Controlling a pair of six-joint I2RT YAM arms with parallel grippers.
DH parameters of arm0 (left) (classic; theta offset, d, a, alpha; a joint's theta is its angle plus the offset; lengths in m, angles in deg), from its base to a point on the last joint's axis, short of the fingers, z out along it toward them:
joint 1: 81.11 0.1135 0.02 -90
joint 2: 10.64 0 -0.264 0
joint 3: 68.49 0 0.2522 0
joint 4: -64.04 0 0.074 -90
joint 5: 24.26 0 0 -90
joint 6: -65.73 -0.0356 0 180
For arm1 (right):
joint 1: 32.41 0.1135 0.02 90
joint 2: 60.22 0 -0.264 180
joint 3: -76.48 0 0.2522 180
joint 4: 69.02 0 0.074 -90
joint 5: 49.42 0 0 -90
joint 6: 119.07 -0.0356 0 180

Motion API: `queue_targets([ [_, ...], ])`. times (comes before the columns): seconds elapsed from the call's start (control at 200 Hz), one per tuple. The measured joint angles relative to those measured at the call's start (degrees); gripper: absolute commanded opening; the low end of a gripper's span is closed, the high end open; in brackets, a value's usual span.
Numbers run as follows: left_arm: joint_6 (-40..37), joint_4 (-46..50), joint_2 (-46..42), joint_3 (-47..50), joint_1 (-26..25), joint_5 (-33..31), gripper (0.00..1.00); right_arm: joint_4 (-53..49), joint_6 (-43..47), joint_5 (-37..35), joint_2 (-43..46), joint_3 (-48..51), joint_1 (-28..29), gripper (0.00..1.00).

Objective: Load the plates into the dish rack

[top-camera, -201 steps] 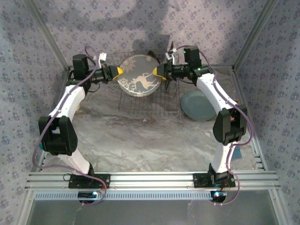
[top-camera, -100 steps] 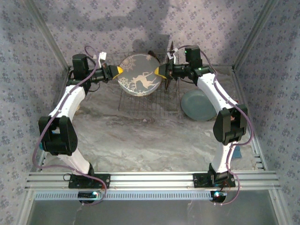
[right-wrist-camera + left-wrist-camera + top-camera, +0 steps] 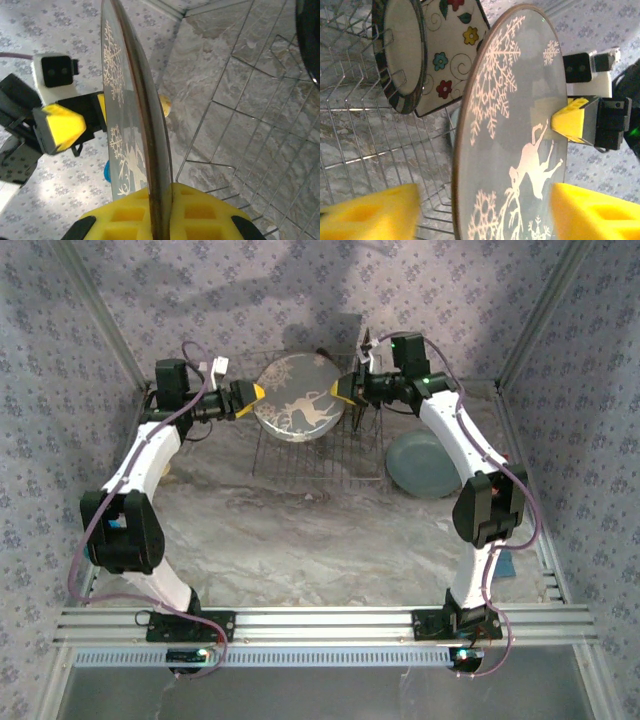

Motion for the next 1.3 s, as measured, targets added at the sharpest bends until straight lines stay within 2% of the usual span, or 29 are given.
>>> queue_targets([
  [0.02, 0.20, 0.63, -0.20, -0.07, 0.00, -0.31, 0.98, -0.74, 0.00, -0.63, -0.09, -0.72, 0.11, 0.00],
  [0.04, -0.85, 1.33, -0.44, -0.17, 0.00, -0.63, 0.99, -1.66, 0.00, -1.31, -0.26, -1.64, 0.20, 0.00],
  [0.315, -5.40, 9.01, -3.37, -1.33, 1.03, -5.99, 0.99, -14.03, 1.90, -11.89, -3.93, -16.79, 2.60, 0.00],
  [0.59, -10.58, 18.95, -6.47, -5.77, 4.11, -14.05, 0.99, -21.99, 2.82, -25.53, -4.42, -21.70, 6.23, 0.00],
  [0.725, -12.61, 22.69, -8.72, -7.26, 4.22, -17.42, 0.99, -26.34, 3.30, -36.17, -5.86, -25.33, 9.38, 0.00],
  [0.895, -13.14, 25.09, -11.74, -7.19, 4.22, -20.28, 0.99, -32.44, 5.53, -51.54, -10.12, -34.97, 15.34, 0.00],
  [1.054, -12.79, 25.16, -14.93, -4.13, 4.22, -25.49, 0.99, -33.27, 8.61, -65.99, -12.50, -39.36, 21.53, 0.00],
  [1.129, -12.22, 25.18, -16.59, -1.84, 3.91, -29.66, 0.99, -33.20, 9.92, -71.45, -13.79, -40.65, 23.78, 0.00],
  [1.299, -10.38, 24.41, -20.79, 5.64, 0.57, -43.30, 0.99, -31.56, 12.39, -81.18, -17.18, -41.46, 26.75, 0.00],
])
